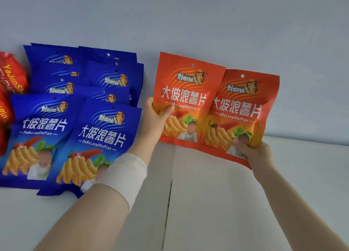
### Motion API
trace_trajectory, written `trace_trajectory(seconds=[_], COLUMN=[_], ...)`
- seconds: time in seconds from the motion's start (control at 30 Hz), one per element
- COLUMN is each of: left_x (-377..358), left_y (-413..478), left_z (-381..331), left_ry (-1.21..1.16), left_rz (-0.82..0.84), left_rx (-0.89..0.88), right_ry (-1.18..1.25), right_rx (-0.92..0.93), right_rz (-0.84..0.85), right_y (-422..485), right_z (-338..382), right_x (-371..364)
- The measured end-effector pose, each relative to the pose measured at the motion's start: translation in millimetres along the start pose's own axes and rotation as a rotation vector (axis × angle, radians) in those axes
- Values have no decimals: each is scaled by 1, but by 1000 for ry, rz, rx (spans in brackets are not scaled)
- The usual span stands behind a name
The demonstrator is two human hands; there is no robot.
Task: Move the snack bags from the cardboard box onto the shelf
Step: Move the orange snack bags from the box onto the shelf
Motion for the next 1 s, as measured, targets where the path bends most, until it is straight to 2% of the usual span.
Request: trace_trajectory(seconds=[0.33,0.53,0.67,0.77,1.0], left_x=[1,-10,-13,-16,-26], left_y=[33,34,33,29,22], left_z=[22,22,23,23,20], left_ry=[2,50,25,-30,-37], left_rz=[-159,-211,-249,-284,-413], left_rx=[40,51,64,66,137], right_ry=[-10,-102,-175,-178,-143], right_rx=[-2,43,100,120,149], right_rz=[79,44,-57,-120,-135], right_y=[47,64,66,62,56], right_z=[-11,-15,-20,-25,-28], right_x=[-53,-55,-52,-53,-56])
Point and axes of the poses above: each hand's wrist, its own y-axis towards the middle knuckle, its own x-axis out of the back of the hand, z = x × y, the point moved 3 cm from there along y, towards the middle knuckle, and after that the axes turned 14 degrees about y, right-handed, at the moved point
